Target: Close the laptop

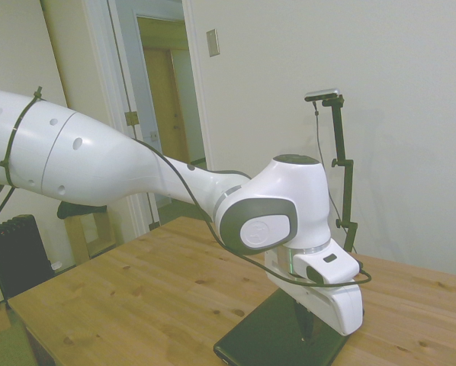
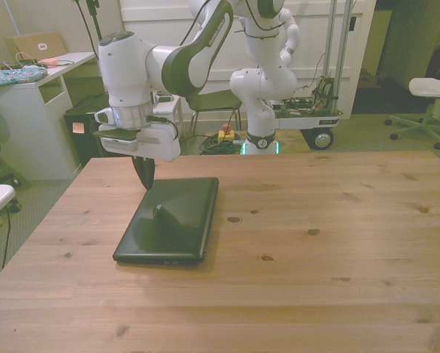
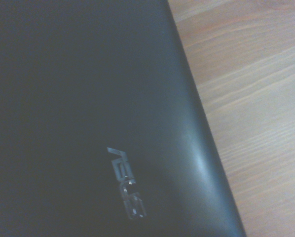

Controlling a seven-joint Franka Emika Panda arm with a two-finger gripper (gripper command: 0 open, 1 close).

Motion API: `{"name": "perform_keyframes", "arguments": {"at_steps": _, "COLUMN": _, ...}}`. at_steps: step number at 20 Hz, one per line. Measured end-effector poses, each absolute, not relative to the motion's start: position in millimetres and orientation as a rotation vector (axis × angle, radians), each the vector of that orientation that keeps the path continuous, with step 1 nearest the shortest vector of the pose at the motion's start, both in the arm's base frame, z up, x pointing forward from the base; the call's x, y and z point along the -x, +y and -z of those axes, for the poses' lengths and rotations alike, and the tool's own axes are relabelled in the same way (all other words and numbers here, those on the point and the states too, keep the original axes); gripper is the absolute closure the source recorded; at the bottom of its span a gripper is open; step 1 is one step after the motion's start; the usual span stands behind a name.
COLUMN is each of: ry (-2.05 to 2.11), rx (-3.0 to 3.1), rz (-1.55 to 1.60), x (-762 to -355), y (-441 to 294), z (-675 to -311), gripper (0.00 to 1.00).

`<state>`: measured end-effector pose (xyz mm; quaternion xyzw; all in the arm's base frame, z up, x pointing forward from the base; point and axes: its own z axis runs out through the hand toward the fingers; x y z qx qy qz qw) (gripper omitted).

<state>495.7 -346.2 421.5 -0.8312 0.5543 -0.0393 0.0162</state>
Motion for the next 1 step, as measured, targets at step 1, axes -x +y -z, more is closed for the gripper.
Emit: {"name": "perform_keyframes", "arguments": {"at_steps": 1, "ry": 1.694, "rx": 2.592, "rz": 0.144, "x": -497.7, "y": -335.5, "z": -432.9, "gripper": 1.00}}
